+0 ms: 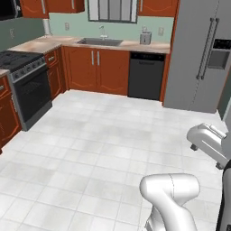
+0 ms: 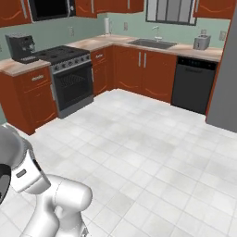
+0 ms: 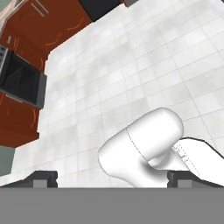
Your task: Open the cabinet directly in front. Then move the liquor and the mug to the dining counter with the candle on it.
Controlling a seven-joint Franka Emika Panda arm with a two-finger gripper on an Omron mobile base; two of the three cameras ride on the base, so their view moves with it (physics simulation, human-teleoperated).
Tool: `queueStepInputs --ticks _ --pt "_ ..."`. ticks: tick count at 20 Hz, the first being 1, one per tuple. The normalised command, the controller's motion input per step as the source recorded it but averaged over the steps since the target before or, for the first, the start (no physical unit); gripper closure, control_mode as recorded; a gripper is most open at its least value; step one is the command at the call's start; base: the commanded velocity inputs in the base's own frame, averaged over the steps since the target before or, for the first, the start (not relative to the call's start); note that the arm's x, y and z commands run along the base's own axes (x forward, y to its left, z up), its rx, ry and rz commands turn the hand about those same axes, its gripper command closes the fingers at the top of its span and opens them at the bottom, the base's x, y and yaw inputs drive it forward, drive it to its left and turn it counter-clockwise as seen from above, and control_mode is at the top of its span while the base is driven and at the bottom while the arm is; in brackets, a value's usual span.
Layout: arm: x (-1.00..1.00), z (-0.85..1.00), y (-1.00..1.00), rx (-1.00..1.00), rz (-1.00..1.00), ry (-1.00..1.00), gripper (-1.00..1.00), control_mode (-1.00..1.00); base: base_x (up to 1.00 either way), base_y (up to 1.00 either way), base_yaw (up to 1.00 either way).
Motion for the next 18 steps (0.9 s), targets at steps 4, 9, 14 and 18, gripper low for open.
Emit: queueStepInputs --ticks 4,9,14,18 --pt "0.00 0.00 0.00 0.00 0.00 0.00 -1.00 1.00 0.60 -0.08 0.09" --pt "0.00 0.00 0.00 0.00 0.00 0.00 -1.00 1.00 0.69 -0.04 0.10" --pt "0.00 0.00 0.00 0.00 0.00 0.00 -1.00 1.00 0.76 -0.04 0.11" --pt "0.00 0.00 0.00 0.00 0.00 0.00 -1.00 1.00 0.80 -0.07 0.13"
